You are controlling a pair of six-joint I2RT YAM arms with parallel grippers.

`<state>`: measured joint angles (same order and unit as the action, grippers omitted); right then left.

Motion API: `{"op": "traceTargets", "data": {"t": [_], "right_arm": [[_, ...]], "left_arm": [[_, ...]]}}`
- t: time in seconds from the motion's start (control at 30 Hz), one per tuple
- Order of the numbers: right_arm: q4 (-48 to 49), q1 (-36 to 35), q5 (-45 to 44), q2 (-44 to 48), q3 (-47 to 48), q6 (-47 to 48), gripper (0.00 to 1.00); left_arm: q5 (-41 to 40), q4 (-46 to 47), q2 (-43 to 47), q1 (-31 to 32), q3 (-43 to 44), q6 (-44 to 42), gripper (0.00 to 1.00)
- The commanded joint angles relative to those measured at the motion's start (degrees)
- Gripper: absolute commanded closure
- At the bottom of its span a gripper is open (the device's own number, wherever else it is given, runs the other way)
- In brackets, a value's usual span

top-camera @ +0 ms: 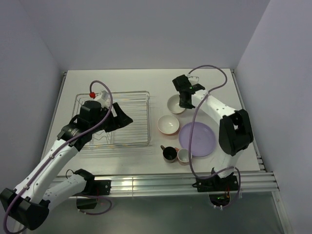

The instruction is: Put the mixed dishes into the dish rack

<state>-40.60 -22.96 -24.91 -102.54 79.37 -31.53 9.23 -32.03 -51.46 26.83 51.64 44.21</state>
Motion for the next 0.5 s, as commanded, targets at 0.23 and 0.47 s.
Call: {"op": "traceTargets", "data": {"t": [0.23, 0.47], "right_arm": [[-5.71, -13.68, -11.57, 18.77, 5.35, 1.64, 1.00], [-9.58, -23.35, -12.71, 24.23, 5.44, 1.30, 1.00]], "left_arm": [[-3.08, 7.15, -7.33, 7.00, 4.61, 1.49, 0.21], [-4.58, 8.56, -9.27, 9.64, 6.55, 3.07, 0.22]]}}
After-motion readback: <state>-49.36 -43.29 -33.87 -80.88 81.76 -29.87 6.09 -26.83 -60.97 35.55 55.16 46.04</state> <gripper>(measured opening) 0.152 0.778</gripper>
